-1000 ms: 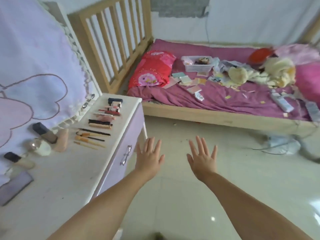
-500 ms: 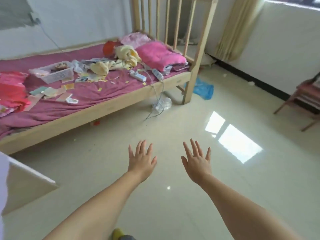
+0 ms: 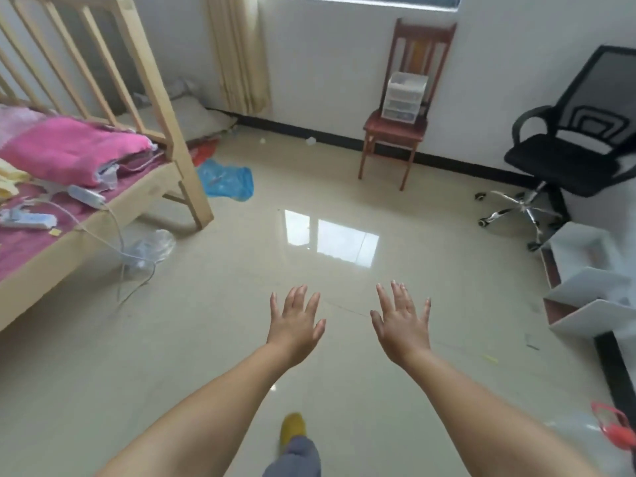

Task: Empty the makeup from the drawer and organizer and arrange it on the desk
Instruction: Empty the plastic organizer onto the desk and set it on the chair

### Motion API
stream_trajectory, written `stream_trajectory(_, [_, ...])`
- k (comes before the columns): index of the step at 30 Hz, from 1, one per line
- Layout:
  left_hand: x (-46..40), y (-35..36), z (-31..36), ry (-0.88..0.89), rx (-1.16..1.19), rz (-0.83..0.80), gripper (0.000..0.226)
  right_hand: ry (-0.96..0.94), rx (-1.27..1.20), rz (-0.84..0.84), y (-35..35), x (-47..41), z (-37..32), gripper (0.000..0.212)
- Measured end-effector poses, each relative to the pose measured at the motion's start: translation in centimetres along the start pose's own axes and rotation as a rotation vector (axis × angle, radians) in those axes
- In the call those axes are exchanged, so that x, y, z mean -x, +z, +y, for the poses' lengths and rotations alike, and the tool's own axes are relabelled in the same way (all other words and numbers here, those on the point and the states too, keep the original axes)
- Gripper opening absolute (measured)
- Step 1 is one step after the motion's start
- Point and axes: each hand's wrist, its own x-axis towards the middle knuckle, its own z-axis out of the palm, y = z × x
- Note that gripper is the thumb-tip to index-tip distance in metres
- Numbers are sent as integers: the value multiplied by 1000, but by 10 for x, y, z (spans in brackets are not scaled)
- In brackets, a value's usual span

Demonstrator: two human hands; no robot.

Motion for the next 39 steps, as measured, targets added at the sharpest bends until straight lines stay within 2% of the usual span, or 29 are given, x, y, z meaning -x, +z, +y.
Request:
stream_trajectory(7, [-147, -32, 40, 140, -17, 11, 58, 110, -10, 28, -27, -106, 57, 55])
stream_trajectory(14, [-306, -93, 64, 223, 9, 16, 55, 206, -9, 12, -78, -243, 94, 54])
stream_trajectory(20, [-421, -122, 83, 236, 21, -6, 56, 228, -66, 15, -109, -352, 114, 53])
stream_trajectory(26, [-562, -143, 117, 233, 44, 20, 53, 196, -62, 22, -136, -482, 164, 53])
stream_trajectory(33, [-736, -194, 160, 161, 113, 45, 53, 142, 23, 10, -197, -663, 243, 53])
stream_trajectory(39, [-863, -221, 158, 98, 128, 16, 53, 86, 16, -49, -222, -794, 256, 53])
